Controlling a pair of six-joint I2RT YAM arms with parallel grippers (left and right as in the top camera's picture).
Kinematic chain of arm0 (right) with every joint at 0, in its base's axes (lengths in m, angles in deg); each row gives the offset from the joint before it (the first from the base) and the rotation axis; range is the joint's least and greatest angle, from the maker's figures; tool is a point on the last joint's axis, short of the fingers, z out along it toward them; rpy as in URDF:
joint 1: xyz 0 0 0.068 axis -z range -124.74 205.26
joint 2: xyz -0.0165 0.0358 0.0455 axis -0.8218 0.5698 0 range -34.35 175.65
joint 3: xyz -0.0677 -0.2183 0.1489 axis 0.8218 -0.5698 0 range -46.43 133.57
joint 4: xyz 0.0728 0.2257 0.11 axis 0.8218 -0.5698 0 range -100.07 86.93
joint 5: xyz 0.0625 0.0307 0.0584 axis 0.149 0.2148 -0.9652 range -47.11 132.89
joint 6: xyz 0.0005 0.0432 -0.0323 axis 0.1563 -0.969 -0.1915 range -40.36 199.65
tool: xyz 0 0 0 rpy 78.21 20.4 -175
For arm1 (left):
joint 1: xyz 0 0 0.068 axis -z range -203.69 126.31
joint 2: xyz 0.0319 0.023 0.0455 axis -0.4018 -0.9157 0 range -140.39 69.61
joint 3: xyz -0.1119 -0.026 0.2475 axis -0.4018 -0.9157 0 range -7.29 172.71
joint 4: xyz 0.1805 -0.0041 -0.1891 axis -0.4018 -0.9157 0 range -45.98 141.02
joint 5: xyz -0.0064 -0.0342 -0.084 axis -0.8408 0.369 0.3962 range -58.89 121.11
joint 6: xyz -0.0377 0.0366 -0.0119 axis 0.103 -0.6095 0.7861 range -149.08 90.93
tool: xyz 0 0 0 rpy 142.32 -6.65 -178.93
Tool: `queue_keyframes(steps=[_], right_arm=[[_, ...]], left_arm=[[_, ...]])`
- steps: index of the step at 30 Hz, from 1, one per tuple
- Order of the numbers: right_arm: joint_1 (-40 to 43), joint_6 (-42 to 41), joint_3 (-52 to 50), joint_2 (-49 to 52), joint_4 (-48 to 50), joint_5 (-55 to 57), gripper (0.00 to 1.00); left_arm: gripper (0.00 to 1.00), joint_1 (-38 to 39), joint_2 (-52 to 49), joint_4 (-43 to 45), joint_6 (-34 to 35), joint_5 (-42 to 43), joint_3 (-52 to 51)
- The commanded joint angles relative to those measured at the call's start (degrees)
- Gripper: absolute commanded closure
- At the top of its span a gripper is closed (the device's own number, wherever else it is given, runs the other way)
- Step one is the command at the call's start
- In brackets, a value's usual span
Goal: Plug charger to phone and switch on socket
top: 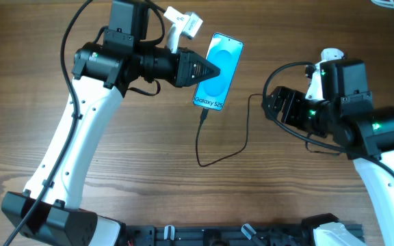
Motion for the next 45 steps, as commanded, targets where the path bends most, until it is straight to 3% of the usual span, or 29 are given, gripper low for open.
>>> queue_keyframes(steps=[1, 8, 14, 18, 25, 29, 35, 45], right_arm=[[0.2, 3.9, 0.4, 1.9, -1.0, -2.9, 0.0], [0.2, 3.7, 0.3, 6.9, -1.8, -3.8, 0.0], [0.2, 3.7, 0.3, 8.2, -2.0, -5.3, 0.0], [0.2, 3.5, 0.2, 8.2, -2.0, -5.5, 0.0], [0.2, 3.5, 0.2, 8.3, -1.8, -6.7, 0.0], [0.2, 3.5, 0.2, 9.0, -1.0, -6.7, 0.0], [0.1, 3.6, 0.2, 10.4, -0.9, -6.7, 0.0], [0.1, 3.6, 0.2, 12.5, -0.6, -6.7, 0.01]], left_arm=[[0.96, 0.2, 0.2, 0.5, -5.0, 5.4, 0.3], [0.96, 0.2, 0.2, 0.5, -4.1, 2.9, 0.3], [0.96, 0.2, -1.0, -0.2, 17.9, -22.8, 0.2], [0.96, 0.2, -6.7, -2.6, 21.0, -25.3, 0.2], [0.96, 0.4, -19.5, 1.6, 20.7, -25.2, 0.1], [0.96, 1.4, -22.4, 4.2, 17.6, -25.7, -0.4], [0.96, 2.1, -25.5, 5.6, 18.0, -35.3, -0.9], [0.96, 2.5, -30.4, 6.9, 18.2, -35.5, -0.9]])
